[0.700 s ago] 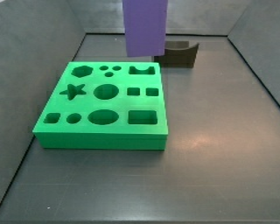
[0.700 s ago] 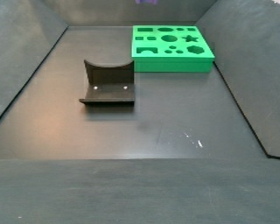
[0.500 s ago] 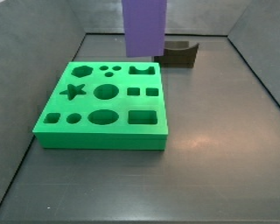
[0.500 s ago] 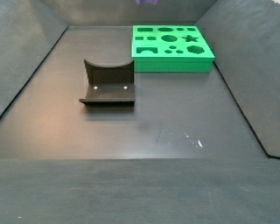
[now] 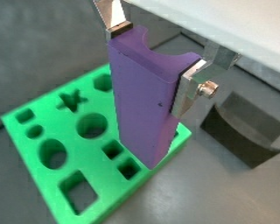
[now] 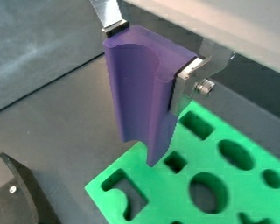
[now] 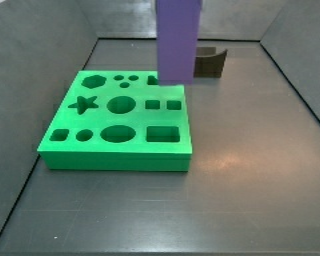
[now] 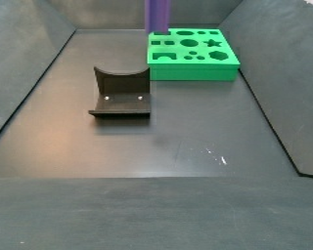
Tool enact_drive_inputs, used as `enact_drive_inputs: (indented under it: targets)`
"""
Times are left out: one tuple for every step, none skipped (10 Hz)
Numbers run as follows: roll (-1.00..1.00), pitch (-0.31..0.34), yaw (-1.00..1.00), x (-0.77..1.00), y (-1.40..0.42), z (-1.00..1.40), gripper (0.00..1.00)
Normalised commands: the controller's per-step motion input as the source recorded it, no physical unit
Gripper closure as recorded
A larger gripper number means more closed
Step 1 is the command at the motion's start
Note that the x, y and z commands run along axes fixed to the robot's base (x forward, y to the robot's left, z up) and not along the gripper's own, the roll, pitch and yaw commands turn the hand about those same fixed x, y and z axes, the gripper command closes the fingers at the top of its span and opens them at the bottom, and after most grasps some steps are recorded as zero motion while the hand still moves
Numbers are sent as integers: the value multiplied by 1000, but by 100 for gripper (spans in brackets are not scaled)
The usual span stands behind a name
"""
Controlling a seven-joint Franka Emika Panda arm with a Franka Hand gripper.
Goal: Insert the arch object.
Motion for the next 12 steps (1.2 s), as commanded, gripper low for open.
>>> enact_drive_inputs:
  targets:
    - [0,0,-37,277,280,-529,100]
    - [-97,0,-80,0,374,-243,100]
    - [-146,-1,0,-46,246,0,100]
    - [-64,0,0,-83,154,0,100]
    - [-17,-6,-63,-231,177,-3,100]
    - [-24,-24,-131,-383,263,-134,100]
    - [-16,-6,-291,-351,303,-103,100]
    - [-59,0,-409,-274,286,-106,100]
    - [-87,0,-546,-120,246,-117,100]
    - [-56,0,-340,0,209,-226,100]
    - [-43,0,-3,0,269,-246,100]
    - [-93,-50,231,-94,343,-229,100]
